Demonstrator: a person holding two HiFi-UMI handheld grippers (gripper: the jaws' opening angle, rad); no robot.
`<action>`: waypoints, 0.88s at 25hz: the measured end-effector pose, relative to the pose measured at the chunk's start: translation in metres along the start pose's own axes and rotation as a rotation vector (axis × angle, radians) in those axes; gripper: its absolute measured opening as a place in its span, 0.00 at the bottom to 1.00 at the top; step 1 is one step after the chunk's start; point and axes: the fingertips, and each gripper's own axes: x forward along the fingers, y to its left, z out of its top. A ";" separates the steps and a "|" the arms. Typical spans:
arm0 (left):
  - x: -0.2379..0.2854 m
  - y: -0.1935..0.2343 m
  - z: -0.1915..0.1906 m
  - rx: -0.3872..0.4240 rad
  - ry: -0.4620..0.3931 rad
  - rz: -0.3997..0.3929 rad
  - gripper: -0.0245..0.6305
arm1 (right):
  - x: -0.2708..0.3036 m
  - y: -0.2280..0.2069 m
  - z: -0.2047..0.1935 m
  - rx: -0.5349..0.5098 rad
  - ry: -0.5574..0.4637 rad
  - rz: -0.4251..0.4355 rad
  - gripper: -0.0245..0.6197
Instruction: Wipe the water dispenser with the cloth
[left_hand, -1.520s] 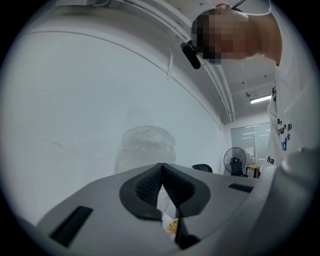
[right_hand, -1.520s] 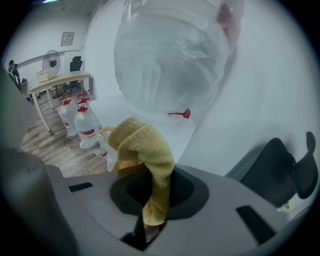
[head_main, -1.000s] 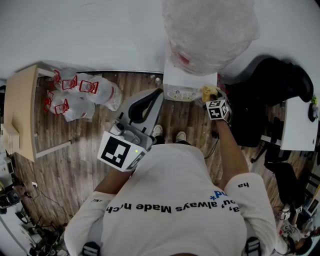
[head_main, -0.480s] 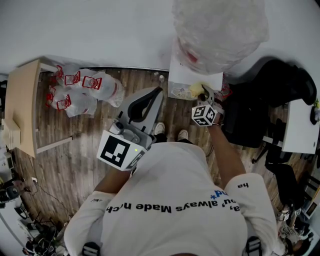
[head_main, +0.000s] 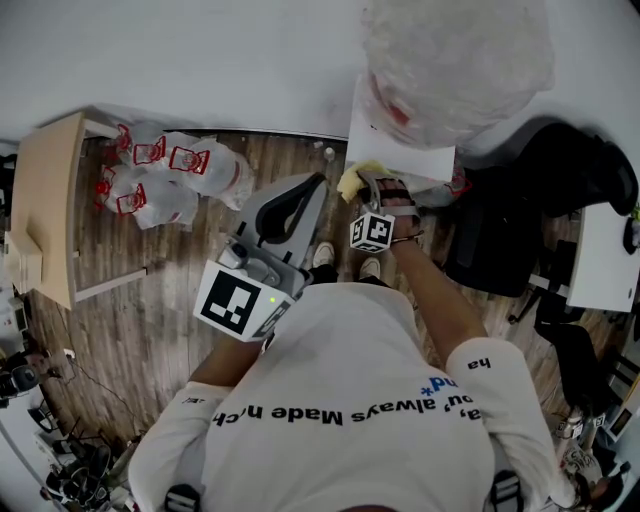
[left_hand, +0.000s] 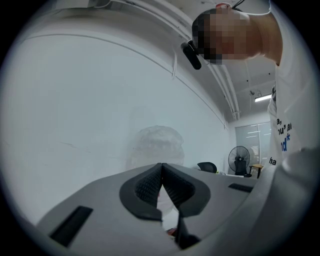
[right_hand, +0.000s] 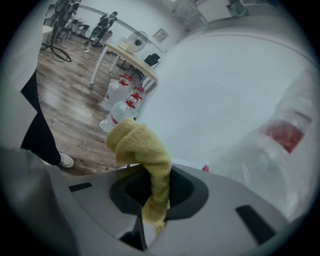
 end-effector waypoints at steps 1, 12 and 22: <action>-0.001 0.001 -0.001 -0.001 0.001 0.002 0.07 | 0.004 0.004 0.004 -0.022 -0.001 0.006 0.13; -0.007 0.016 -0.005 -0.009 0.014 0.020 0.07 | 0.037 0.031 0.027 -0.203 0.003 0.073 0.13; -0.009 0.019 -0.006 -0.012 0.022 0.027 0.07 | 0.051 0.027 0.012 -0.201 0.064 0.095 0.13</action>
